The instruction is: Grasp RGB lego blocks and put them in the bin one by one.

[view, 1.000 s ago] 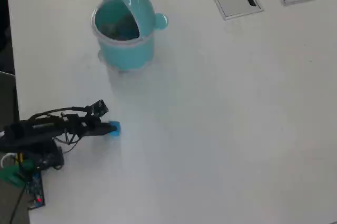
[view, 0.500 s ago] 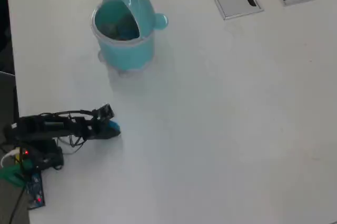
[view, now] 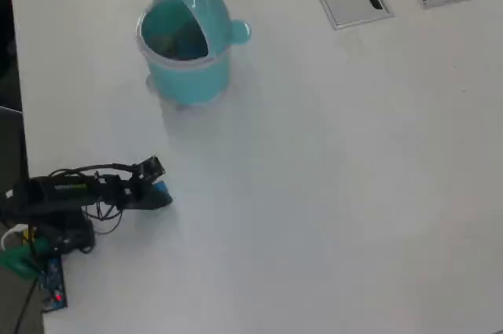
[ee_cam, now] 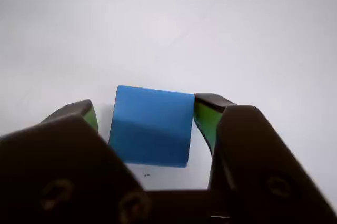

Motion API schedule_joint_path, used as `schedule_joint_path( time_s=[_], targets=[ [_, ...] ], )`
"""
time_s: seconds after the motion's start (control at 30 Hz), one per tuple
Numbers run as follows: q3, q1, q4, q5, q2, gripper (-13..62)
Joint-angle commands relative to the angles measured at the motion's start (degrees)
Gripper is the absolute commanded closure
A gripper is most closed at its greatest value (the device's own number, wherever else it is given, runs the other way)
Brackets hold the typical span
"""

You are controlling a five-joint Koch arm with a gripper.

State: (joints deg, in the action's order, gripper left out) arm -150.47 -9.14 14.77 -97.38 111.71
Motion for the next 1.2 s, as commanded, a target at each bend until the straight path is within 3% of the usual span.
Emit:
schedule_joint_path(
  time_s=[0.0, 0.2, 0.53, 1.17],
  targets=[
    [1.05, -0.35, -0.26, -0.35, 1.41, 16.5],
    [-0.18, -0.97, -1.93, -0.70, 0.53, 20.7],
    [-2.99, -6.24, -8.26, 4.83, 1.41, 39.5],
    [9.49, -23.64, -17.67, 29.27, 17.31, 39.5]
  ],
)
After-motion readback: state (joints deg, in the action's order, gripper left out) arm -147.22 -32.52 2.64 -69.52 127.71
